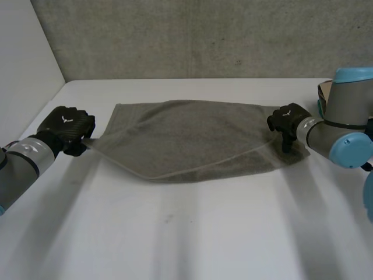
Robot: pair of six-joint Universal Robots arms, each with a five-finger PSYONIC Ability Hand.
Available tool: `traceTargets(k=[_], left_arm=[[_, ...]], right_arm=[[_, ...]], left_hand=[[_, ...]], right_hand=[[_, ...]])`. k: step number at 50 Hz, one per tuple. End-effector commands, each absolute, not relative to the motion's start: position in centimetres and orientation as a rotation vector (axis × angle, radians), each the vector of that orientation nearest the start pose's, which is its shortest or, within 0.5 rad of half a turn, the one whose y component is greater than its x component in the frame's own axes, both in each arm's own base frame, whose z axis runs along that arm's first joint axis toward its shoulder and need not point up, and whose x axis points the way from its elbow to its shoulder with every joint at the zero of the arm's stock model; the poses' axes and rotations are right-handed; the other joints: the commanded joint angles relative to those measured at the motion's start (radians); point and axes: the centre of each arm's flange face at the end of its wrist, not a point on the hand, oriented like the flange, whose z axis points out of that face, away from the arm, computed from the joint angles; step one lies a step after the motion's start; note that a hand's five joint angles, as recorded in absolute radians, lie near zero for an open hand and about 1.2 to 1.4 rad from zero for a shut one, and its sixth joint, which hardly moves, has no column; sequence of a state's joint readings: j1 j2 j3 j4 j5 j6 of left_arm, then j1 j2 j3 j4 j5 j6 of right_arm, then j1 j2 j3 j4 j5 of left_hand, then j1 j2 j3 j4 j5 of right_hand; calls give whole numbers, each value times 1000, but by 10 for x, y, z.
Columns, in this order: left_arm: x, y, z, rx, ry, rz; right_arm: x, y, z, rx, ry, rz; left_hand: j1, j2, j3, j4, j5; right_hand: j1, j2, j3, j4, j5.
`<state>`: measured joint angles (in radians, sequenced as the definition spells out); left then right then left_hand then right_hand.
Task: Fold the laundry.
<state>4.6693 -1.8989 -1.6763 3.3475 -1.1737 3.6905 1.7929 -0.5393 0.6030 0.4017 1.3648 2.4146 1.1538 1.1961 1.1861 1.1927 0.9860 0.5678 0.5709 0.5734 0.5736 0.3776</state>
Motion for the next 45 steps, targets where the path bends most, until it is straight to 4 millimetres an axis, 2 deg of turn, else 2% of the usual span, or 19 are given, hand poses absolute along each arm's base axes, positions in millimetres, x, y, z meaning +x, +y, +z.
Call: traceTargets(k=[1,6,10,14,18,19,21,22,24,25,28,29,33,36,40,44,45], left_arm=[[-185,-329,194,1071,2182,-1988],[-188,-330,197,1070,2173,-2000],[-188,-331,198,1049,2175,-1999],[-186,-330,198,1028,2183,-1984],[-180,-326,199,1002,2212,-1939],[-176,-322,201,991,2238,-1913],[-174,-314,202,993,2269,-1877],[-171,-306,203,997,2303,-1835],[-167,-297,204,1005,2333,-1785],[-163,-288,204,1020,2368,-1727],[-156,-275,205,1048,2409,-1646],[-153,-266,204,1073,2444,-1591],[-151,-247,201,1147,2532,-1492],[-153,-240,199,1195,2579,-1459],[-159,-238,196,1255,2605,-1442],[-170,-247,186,1295,2623,-1394],[-172,-250,185,1293,2620,-1386]], right_arm=[[248,-425,135,-1407,2377,-1659],[247,-426,130,-1406,2392,-1635],[243,-427,134,-1403,2417,-1628],[232,-419,153,-1364,2520,-1570],[212,-397,173,-1350,2646,-1383],[205,-382,181,-1357,2682,-1273],[195,-365,192,-1355,2714,-1172],[186,-349,203,-1352,2730,-1108],[178,-336,212,-1364,2728,-1090],[171,-322,218,-1400,2718,-1074],[161,-305,224,-1466,2700,-1064],[155,-294,224,-1510,2692,-1031],[147,-272,214,-1612,2668,-906],[147,-266,206,-1659,2644,-856],[147,-273,189,-1599,2672,-871],[151,-287,183,-1513,2697,-971],[153,-296,184,-1483,2700,-1050]], left_hand=[[242,200,210,204,236],[242,200,210,204,236],[242,200,210,204,236],[242,200,210,204,236],[242,200,210,204,236],[242,200,210,204,236],[242,200,210,204,236],[242,200,210,204,236],[242,200,210,204,236],[242,200,210,204,236],[242,200,210,204,236],[242,200,210,204,236],[242,200,210,204,236],[242,200,210,204,236],[242,200,210,204,236],[242,200,210,204,236],[242,200,210,204,236]], right_hand=[[59,56,53,53,75],[88,85,82,82,104],[827,824,821,821,843],[829,825,823,823,844],[829,825,823,823,844],[829,825,823,823,844],[829,825,823,823,844],[829,825,823,823,844],[829,825,823,823,844],[829,825,823,823,844],[829,825,823,823,844],[829,825,823,823,844],[829,825,823,823,844],[829,825,823,823,844],[829,825,823,823,844],[829,825,823,823,844],[829,825,823,823,844]])
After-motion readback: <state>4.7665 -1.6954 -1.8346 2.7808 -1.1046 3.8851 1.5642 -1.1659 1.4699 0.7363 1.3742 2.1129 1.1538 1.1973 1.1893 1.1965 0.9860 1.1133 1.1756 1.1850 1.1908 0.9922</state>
